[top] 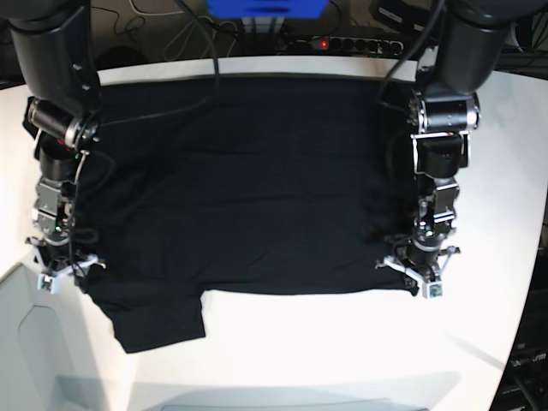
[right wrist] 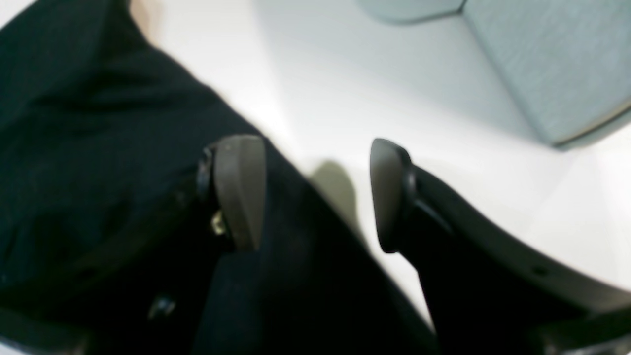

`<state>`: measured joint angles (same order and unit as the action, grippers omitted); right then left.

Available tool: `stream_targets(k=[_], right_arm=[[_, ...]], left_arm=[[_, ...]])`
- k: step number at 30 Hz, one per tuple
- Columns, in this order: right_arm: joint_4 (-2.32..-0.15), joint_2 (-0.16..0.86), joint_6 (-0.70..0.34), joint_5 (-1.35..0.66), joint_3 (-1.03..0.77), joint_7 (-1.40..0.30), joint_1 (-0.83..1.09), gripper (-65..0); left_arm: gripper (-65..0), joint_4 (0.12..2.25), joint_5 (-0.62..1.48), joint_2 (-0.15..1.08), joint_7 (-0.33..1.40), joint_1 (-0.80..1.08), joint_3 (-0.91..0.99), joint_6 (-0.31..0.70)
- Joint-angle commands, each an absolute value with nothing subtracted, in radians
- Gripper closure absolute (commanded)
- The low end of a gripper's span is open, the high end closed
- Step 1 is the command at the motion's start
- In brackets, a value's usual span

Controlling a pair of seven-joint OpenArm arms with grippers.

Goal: Fold the T-shirt properly
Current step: 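Lift the side edges and fold them toward the hem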

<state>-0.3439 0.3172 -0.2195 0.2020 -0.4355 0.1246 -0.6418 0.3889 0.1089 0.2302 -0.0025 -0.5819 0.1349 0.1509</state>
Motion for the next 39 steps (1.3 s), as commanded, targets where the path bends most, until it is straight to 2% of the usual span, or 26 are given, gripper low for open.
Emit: stream_targets(k=[1, 11, 13, 16, 20, 26, 30, 39], right_arm=[[-0.357, 0.320, -0.216, 0.194, -0.433, 0.150, -0.673, -34.4], [-0.355, 0.298, -0.265, 0.196, -0.432, 0.147, -0.653, -33.8], [-0.337, 0.300, -0.268, 0.196, -0.432, 0.145, -0.651, -31.4], [-0.257, 0.321, -0.269, 0.196, -0.432, 0.145, -0.657, -21.8], [-0.231, 0.331, -0.271, 0.196, -0.432, 0.147, -0.656, -0.3], [-0.249, 0.332, -0.271, 0.196, -0.432, 0.154, -0.657, 0.0], [-0.392, 0.314, -0.272, 0.194, -0.433, 0.147, -0.650, 0.0], [-0.687, 0.294, -0.272, 0.189, -0.441, 0.147, -0.547, 0.0]], left_arm=[[0.0, 0.381, 0.094, 0.239, 0.084, -0.576, 0.134, 0.130], [0.0, 0.381, 0.094, 0.242, 0.084, -0.576, 0.134, 0.130], [0.0, 0.381, 0.094, 0.242, 0.084, -0.576, 0.134, 0.130], [0.0, 0.381, 0.094, 0.242, 0.084, -0.576, 0.134, 0.130], [0.0, 0.381, 0.094, 0.243, 0.084, -0.576, 0.134, 0.130], [0.0, 0.383, 0.094, 0.242, 0.085, -0.576, 0.134, 0.130], [0.0, 0.466, 0.094, 0.239, 0.090, -0.564, 0.134, 0.130], [0.0, 1.040, 0.248, 0.249, 0.386, -0.361, 0.222, 0.130]])
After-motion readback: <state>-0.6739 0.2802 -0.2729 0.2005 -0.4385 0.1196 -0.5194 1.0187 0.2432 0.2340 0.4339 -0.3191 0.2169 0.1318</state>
